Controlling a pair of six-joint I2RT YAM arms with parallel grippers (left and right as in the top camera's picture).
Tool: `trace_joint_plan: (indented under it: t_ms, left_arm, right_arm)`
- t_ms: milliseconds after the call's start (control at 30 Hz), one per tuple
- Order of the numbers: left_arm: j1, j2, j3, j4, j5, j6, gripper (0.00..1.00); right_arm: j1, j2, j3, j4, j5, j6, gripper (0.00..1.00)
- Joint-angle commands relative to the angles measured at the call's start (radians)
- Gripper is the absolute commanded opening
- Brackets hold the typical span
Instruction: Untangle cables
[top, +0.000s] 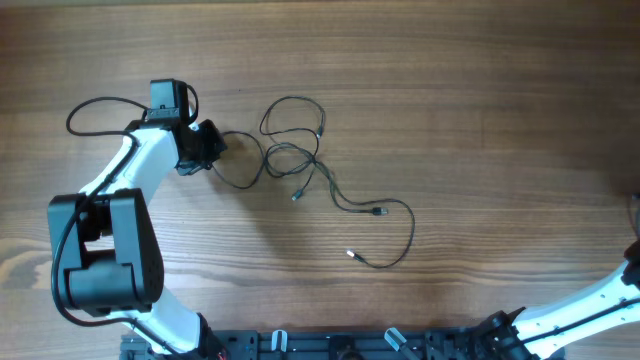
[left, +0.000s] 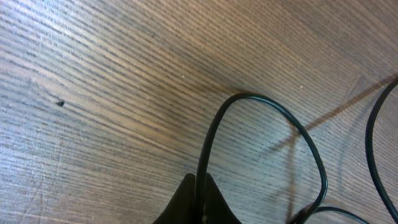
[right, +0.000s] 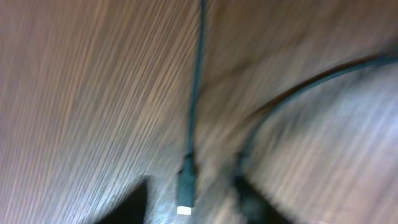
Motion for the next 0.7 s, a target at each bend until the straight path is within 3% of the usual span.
trace_joint_plan:
  t_ms: [0,200,267,367,467,600,667]
  left_arm:
    - [-0.002,0.0,0.001,0.006,0.009,-0.006,0.04]
    - [-0.002,0.0,0.001,0.039,0.127,-0.006,0.04]
    - [-0.002,0.0,0.001,0.059,0.225,0.0,0.04]
    - [-0.002,0.0,0.001,0.058,0.242,0.002,0.04]
    - [-0.002,0.0,0.001,0.034,0.245,0.002,0.04]
    - [-0.002,0.0,0.001,0.009,0.245,0.002,0.1]
    - [-0.002,0.0,0.001,-0.002,0.245,0.002,0.11]
  right_arm:
    - [0.009,-0.025,0.004,-0.013,-0.12,0.016,1.0]
    - [0.018,-0.417,0.024,-0.04,-0.043,0.057,1.0]
    - [0.074,-0.555,0.024,-0.164,-0.168,0.057,1.0]
    - [0.184,-0.61,0.02,-0.232,-0.377,0.009,1.0]
    - [0.401,-0.608,0.013,-0.281,-0.608,-0.117,0.99]
    - [0.817,-0.571,-0.051,-0.204,-0.613,-0.302,1.0]
    - [0.971,-0.532,-0.085,-0.132,-0.54,-0.303,1.0]
